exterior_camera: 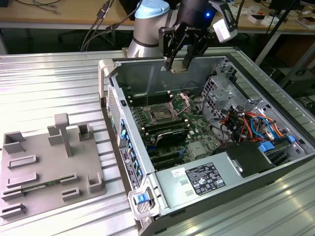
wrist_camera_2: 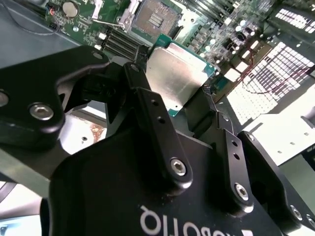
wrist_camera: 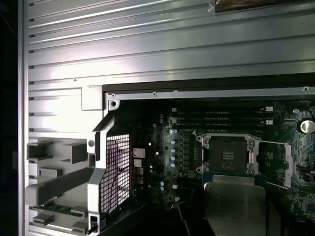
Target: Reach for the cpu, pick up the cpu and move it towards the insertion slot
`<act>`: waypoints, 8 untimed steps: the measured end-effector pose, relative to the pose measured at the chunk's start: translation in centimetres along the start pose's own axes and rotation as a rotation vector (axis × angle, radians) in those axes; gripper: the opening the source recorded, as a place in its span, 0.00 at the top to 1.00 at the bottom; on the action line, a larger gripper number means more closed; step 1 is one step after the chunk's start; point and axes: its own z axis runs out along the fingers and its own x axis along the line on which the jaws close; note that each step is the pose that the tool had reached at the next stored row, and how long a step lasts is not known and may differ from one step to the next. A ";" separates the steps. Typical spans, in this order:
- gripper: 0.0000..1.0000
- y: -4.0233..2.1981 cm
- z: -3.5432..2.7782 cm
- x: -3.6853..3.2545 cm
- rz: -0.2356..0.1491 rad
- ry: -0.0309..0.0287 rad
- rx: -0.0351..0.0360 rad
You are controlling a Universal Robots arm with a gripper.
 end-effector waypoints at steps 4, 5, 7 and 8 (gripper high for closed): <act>0.45 0.48 0.55 -0.02 0.013 0.0002 -0.0008; 0.45 0.70 0.65 -0.03 0.017 0.0002 -0.0008; 0.45 1.18 0.75 -0.04 0.020 0.0003 -0.0010; 0.45 1.57 0.76 -0.05 0.020 0.0002 -0.0011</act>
